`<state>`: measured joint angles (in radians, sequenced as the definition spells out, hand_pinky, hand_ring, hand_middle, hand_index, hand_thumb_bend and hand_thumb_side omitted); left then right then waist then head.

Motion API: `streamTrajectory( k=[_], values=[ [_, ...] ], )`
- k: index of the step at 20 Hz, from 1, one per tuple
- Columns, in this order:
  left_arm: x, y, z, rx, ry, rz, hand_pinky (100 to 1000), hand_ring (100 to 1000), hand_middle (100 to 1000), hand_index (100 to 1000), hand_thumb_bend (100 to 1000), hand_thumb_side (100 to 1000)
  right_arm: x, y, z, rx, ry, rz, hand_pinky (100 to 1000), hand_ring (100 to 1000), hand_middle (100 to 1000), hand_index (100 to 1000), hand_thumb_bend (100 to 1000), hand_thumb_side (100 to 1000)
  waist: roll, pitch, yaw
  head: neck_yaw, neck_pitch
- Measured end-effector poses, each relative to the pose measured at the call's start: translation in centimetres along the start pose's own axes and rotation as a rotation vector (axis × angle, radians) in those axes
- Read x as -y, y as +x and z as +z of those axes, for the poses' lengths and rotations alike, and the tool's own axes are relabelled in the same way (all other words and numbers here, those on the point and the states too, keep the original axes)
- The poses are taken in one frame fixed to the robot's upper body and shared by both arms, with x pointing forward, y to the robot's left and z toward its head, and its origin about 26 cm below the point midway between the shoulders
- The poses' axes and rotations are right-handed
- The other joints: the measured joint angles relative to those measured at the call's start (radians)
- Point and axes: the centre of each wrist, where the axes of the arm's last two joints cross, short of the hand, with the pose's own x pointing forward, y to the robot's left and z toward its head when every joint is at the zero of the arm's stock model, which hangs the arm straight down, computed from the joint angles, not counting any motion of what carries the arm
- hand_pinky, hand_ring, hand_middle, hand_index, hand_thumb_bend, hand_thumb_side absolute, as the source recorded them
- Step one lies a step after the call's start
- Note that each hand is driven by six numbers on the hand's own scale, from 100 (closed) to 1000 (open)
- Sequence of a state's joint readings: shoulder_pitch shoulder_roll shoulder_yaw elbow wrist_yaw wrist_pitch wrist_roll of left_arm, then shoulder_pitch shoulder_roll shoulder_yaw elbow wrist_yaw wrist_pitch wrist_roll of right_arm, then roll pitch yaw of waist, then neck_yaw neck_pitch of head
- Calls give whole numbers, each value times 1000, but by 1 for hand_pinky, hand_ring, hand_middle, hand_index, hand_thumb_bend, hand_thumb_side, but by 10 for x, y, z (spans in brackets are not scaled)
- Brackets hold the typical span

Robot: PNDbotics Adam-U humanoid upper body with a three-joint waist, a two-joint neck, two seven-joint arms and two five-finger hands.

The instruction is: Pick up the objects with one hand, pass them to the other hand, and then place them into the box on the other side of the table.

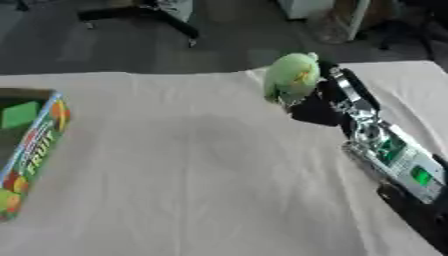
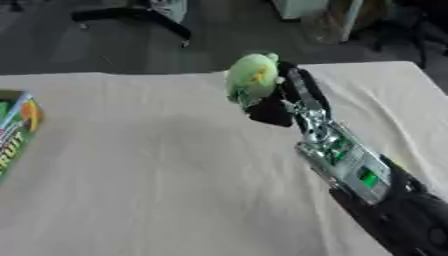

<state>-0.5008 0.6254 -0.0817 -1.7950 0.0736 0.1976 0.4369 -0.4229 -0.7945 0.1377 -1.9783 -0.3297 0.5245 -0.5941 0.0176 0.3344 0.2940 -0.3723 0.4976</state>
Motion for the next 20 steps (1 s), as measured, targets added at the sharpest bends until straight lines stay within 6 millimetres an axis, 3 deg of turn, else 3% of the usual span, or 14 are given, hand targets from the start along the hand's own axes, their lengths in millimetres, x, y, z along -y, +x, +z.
streamTrajectory(
  k=[16, 20],
  values=[
    [-7, 4, -3, 25, 0, -27, 748, 775, 743, 735, 100, 589, -19, -9, 11, 6, 37, 4, 723, 479, 295, 491, 100, 100, 6, -4, -5, 0, 2],
    [-11, 14, -9, 76, -30, -40, 748, 772, 741, 738, 100, 578, -25, -11, 14, 10, 50, 14, 724, 479, 295, 490, 100, 100, 7, -7, -5, -1, 10]
  ],
)
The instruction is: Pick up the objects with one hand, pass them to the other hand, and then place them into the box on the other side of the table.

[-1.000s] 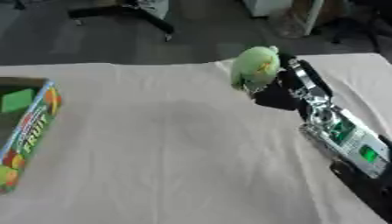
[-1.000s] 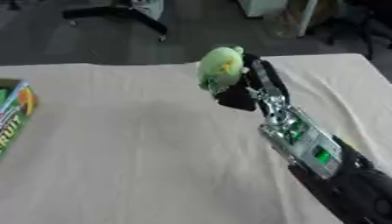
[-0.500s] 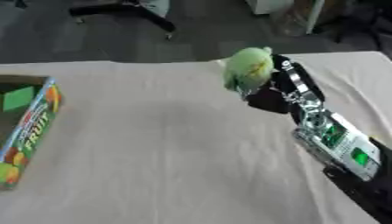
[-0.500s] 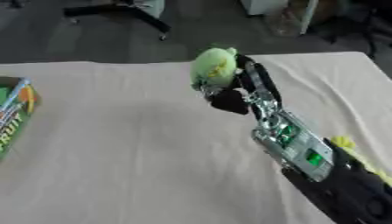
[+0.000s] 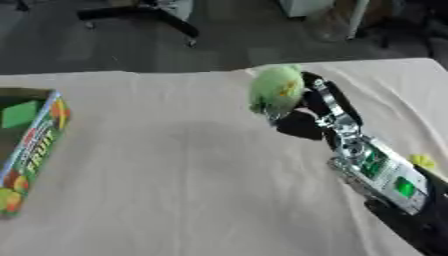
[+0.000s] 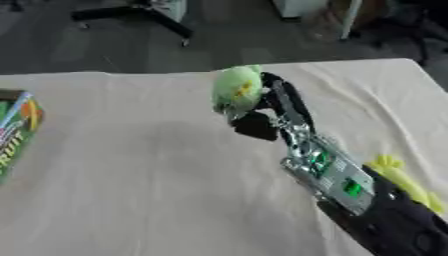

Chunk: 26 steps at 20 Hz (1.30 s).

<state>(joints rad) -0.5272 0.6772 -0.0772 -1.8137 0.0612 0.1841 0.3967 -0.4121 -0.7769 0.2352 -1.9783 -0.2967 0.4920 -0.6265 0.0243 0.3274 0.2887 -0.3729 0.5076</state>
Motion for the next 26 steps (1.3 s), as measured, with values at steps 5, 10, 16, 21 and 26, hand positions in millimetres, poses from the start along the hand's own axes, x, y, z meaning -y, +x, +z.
streamTrajectory(
  k=[5, 10, 16, 21, 26],
  values=[
    [-4, 18, -11, 83, -92, -17, 748, 764, 739, 741, 100, 523, -7, -2, 3, 7, 12, 14, 723, 480, 295, 490, 100, 100, 3, -2, -2, 2, 9],
    [-4, 40, -21, 164, -218, -43, 746, 755, 735, 743, 100, 490, -13, -4, 7, 15, 27, 34, 721, 480, 296, 490, 100, 100, 6, -4, -3, 24, 18],
    [-1, 60, -31, 203, -362, -82, 743, 752, 733, 743, 100, 501, -20, -6, 11, 19, 53, 49, 721, 481, 298, 490, 100, 100, 8, -7, -3, 43, 26],
    [4, 80, -35, 236, -470, -84, 744, 751, 732, 746, 100, 497, -28, -8, 16, 18, 81, 57, 721, 482, 298, 490, 100, 100, 9, -12, -3, 42, 27],
    [15, 117, -35, 334, -628, -94, 744, 751, 729, 749, 100, 492, -33, -9, 19, 17, 100, 67, 722, 483, 299, 489, 100, 100, 12, -19, 0, 36, 27]
  ],
)
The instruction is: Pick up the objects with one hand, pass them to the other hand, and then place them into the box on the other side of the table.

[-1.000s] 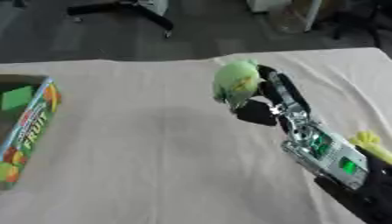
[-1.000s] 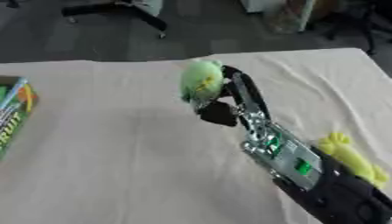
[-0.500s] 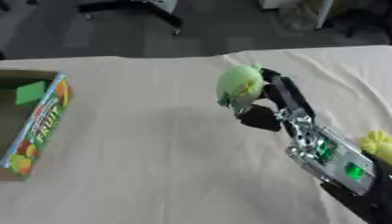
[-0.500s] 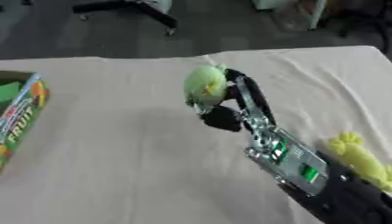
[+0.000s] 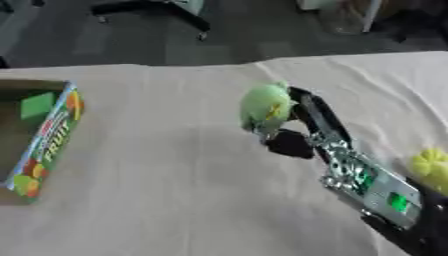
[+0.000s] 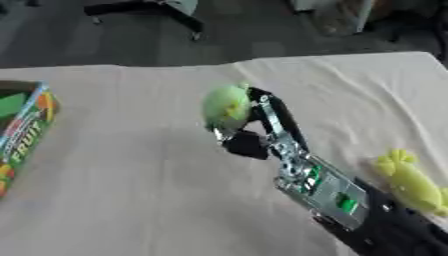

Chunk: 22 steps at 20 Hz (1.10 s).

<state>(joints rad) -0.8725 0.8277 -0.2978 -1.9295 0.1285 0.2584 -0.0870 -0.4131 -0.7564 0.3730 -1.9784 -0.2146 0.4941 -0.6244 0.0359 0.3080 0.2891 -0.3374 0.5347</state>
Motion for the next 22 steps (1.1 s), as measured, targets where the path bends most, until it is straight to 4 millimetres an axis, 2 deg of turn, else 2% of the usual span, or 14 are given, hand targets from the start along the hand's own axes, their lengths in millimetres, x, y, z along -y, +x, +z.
streamTrajectory(
  k=[3, 9, 22],
  values=[
    [3, 23, -10, 61, -104, -27, 744, 751, 730, 751, 100, 517, -4, -1, 2, -1, 14, 4, 723, 483, 300, 489, 100, 100, 1, -5, 2, 0, 5],
    [13, 53, -24, 120, -286, -54, 744, 753, 732, 756, 100, 561, -7, -1, 4, 0, 28, 19, 723, 484, 301, 489, 100, 100, 7, -11, 9, 0, 17],
    [38, 97, -47, 247, -493, -80, 744, 756, 734, 760, 100, 571, -14, -3, 9, -7, 66, 37, 726, 489, 304, 488, 100, 100, 7, -22, 22, -6, 31]
  ],
)
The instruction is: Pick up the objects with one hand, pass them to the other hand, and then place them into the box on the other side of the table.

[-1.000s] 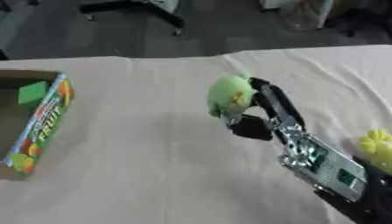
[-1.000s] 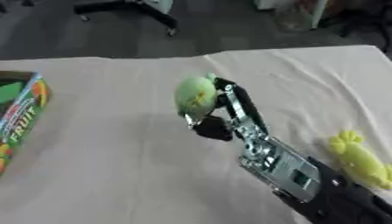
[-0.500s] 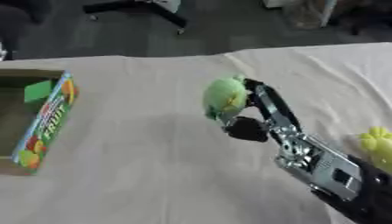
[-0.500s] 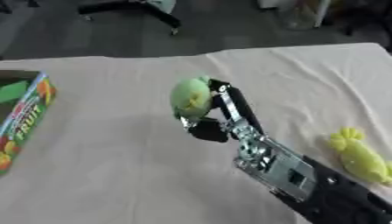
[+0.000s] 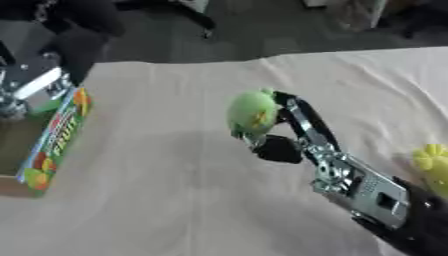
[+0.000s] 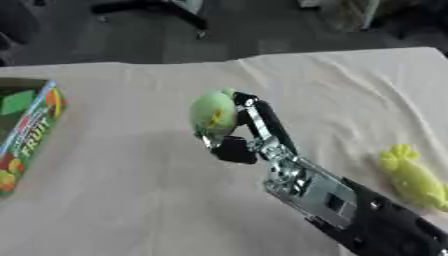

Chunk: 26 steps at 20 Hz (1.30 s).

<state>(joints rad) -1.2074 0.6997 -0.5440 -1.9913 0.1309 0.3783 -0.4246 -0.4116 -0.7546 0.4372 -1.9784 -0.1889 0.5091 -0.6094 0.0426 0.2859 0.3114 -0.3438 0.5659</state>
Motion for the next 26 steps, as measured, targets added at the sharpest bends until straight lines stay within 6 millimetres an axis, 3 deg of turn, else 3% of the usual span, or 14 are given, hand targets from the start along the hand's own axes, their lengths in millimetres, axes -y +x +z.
streamTrajectory(
  k=[10, 20, 26],
  values=[
    [16, 11, -29, -41, -72, -54, 741, 755, 707, 763, 100, 534, 2, 3, -2, -7, 18, 58, 707, 483, 299, 478, 100, 100, -1, -13, 2, 6, 17],
    [32, -3, -66, -97, -135, -108, 744, 752, 707, 767, 100, 513, 5, 5, -4, -6, 19, 64, 702, 485, 303, 478, 100, 100, -2, -23, 3, 5, 46],
    [43, -16, -84, -126, -155, -127, 750, 756, 716, 786, 100, 502, 7, 6, -5, -1, 18, 69, 702, 488, 307, 478, 100, 100, -4, -25, 3, -1, 48]
  ],
)
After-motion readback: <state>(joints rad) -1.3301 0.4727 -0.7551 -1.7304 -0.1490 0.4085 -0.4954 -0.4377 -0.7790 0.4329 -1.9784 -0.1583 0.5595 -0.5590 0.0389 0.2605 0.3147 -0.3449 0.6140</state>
